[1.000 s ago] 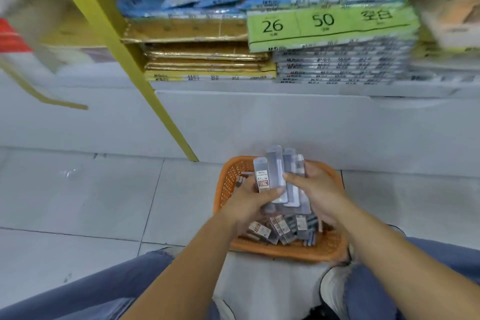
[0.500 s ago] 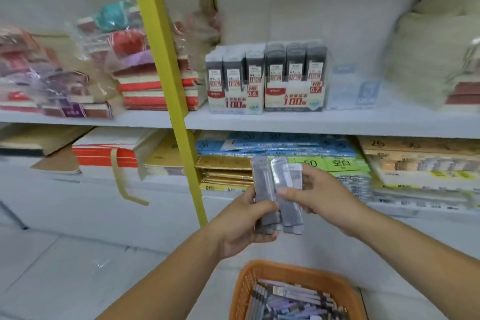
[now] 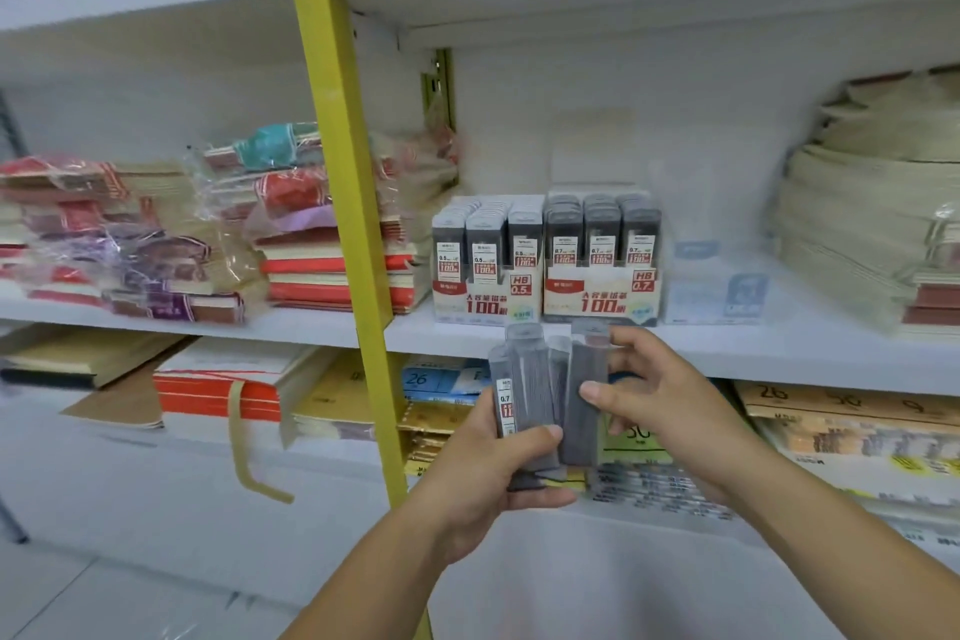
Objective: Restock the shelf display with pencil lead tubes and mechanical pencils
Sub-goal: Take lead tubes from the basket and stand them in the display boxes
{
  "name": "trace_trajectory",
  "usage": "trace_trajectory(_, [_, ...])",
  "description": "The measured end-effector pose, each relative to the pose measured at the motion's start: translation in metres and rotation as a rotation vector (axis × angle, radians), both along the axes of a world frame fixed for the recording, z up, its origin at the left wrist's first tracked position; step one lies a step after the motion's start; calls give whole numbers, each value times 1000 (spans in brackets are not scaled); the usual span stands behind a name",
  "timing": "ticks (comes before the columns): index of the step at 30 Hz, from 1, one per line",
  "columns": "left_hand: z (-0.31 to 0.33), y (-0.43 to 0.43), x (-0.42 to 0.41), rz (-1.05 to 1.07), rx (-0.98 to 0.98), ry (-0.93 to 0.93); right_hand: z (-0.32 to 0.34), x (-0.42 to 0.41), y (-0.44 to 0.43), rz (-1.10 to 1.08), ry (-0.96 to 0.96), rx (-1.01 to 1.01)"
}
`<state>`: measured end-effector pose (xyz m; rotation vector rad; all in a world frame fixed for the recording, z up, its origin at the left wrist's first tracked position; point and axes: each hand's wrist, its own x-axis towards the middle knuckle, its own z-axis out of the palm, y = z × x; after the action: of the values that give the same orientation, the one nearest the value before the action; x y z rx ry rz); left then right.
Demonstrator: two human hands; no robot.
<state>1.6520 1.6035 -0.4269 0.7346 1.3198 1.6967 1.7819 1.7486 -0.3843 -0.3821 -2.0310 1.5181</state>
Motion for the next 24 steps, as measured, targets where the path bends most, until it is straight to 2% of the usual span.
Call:
trace_trajectory(13, [10, -4, 9, 34, 9, 81, 7, 6, -2, 30, -22, -25])
trace_trajectory(17, [14, -5, 12, 85, 26, 70, 10, 8, 4, 86, -18, -90])
trace_trajectory(24, [16, -3, 10, 150, 39, 59, 9, 11, 11, 13, 76, -109])
